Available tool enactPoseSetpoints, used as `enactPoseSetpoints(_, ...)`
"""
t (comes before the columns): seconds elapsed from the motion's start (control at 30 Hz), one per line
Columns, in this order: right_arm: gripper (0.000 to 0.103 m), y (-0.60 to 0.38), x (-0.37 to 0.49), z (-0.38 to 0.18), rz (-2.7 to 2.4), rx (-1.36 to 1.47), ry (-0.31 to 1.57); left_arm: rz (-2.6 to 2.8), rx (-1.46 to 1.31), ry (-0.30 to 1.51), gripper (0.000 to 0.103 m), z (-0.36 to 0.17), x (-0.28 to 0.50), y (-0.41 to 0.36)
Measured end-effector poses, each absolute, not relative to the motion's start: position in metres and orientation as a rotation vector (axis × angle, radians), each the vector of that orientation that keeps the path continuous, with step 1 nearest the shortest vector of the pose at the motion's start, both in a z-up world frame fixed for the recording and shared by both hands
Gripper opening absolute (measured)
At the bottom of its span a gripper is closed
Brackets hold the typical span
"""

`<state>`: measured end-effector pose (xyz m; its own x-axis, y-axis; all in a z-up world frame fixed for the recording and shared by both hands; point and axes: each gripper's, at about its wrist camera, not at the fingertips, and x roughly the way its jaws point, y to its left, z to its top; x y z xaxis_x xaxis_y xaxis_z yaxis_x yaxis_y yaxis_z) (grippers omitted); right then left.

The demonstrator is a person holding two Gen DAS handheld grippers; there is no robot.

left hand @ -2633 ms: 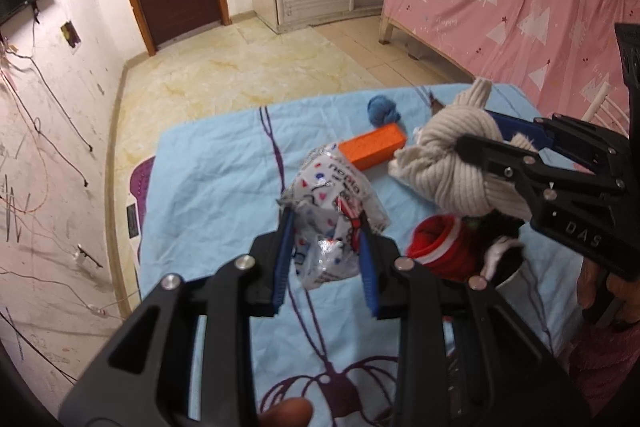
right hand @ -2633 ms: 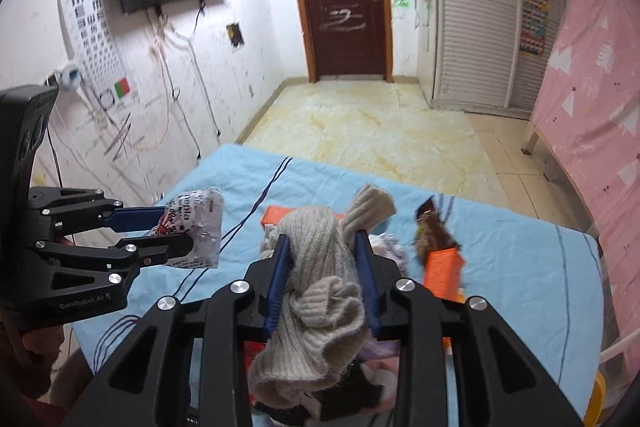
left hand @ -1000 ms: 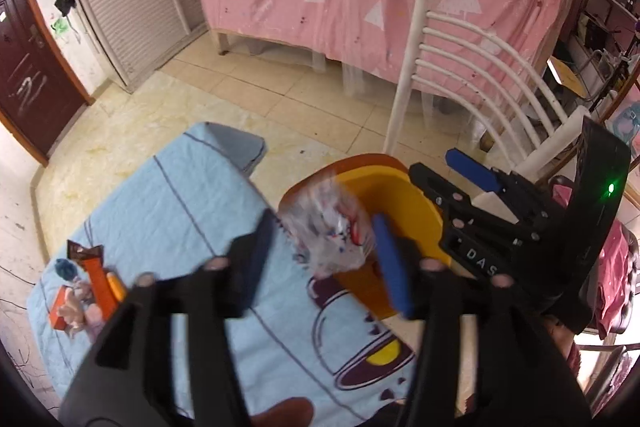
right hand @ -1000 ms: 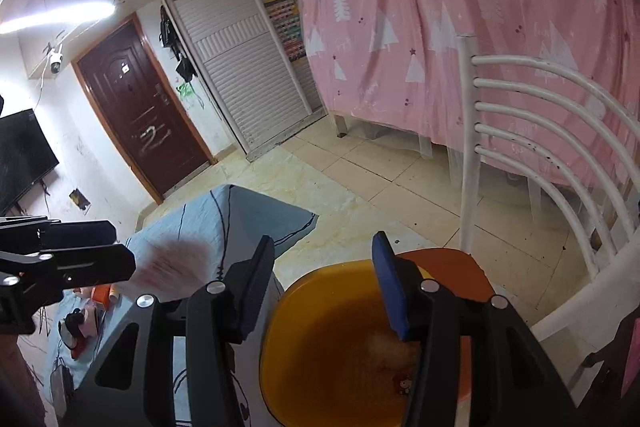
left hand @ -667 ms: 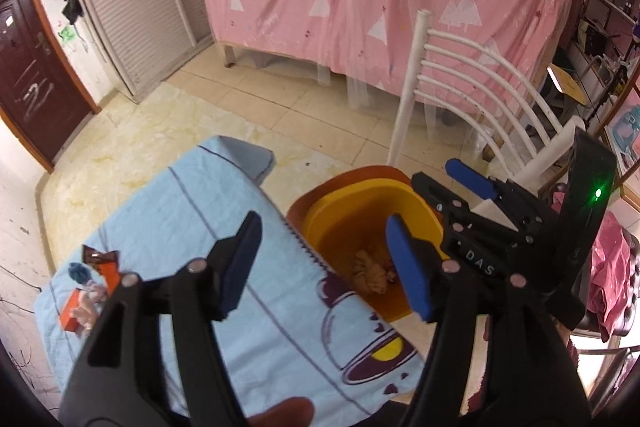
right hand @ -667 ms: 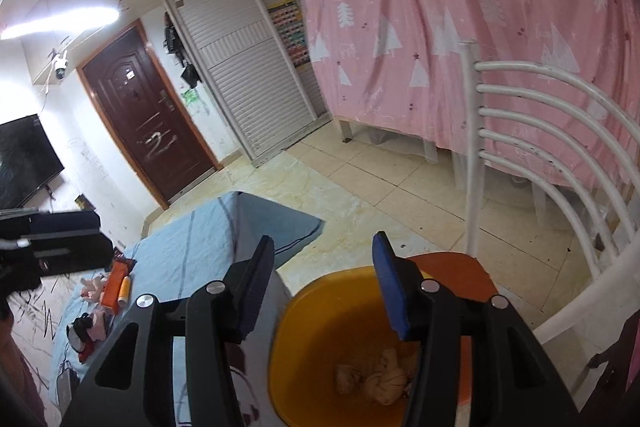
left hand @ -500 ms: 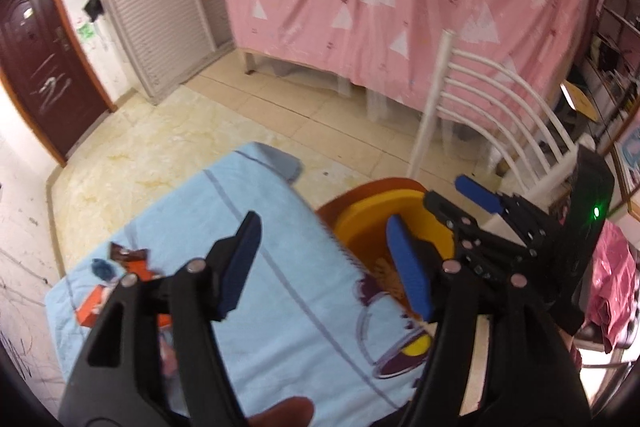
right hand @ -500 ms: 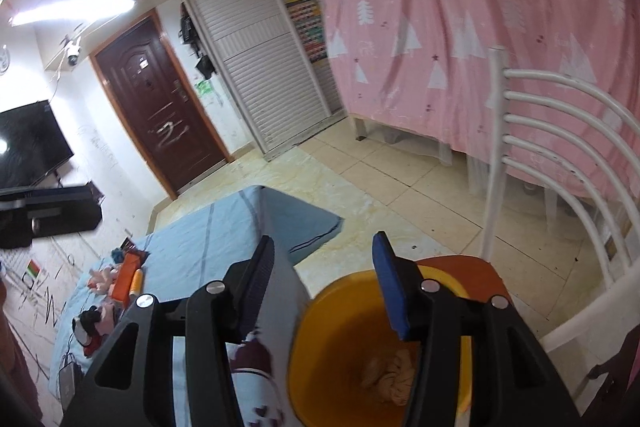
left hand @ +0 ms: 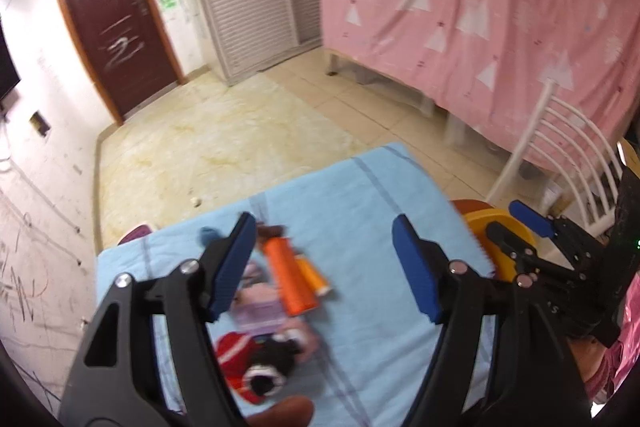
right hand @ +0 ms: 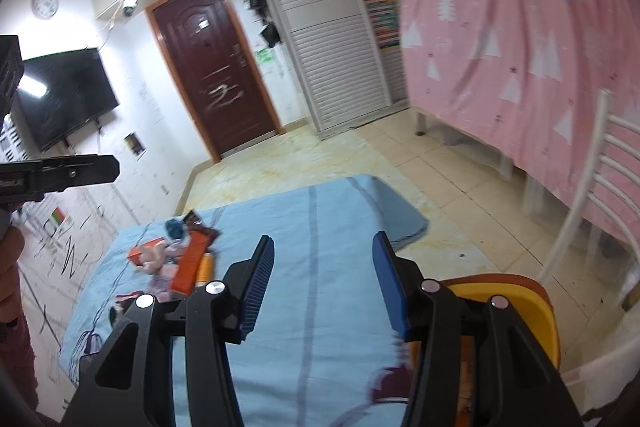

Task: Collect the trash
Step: 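Move both tools back over the bedsheet toward the orange box and tissue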

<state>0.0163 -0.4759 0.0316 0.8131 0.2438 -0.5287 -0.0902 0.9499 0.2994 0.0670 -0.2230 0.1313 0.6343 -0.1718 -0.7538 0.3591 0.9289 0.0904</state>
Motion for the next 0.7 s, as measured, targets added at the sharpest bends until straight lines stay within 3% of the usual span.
enactPoseSetpoints(0.43,0.046,-0.371,0.054,0.037,0.311,0.139,0.675,-0.223,0.168,0.842,0.068,0.132,0.085,-0.132)
enactPoseSetpoints(0.7,0.046,-0.327,0.071,0.03,0.37,0.093,0.717,-0.175,0.142,0.889,0.068,0.105,0.101,-0.083)
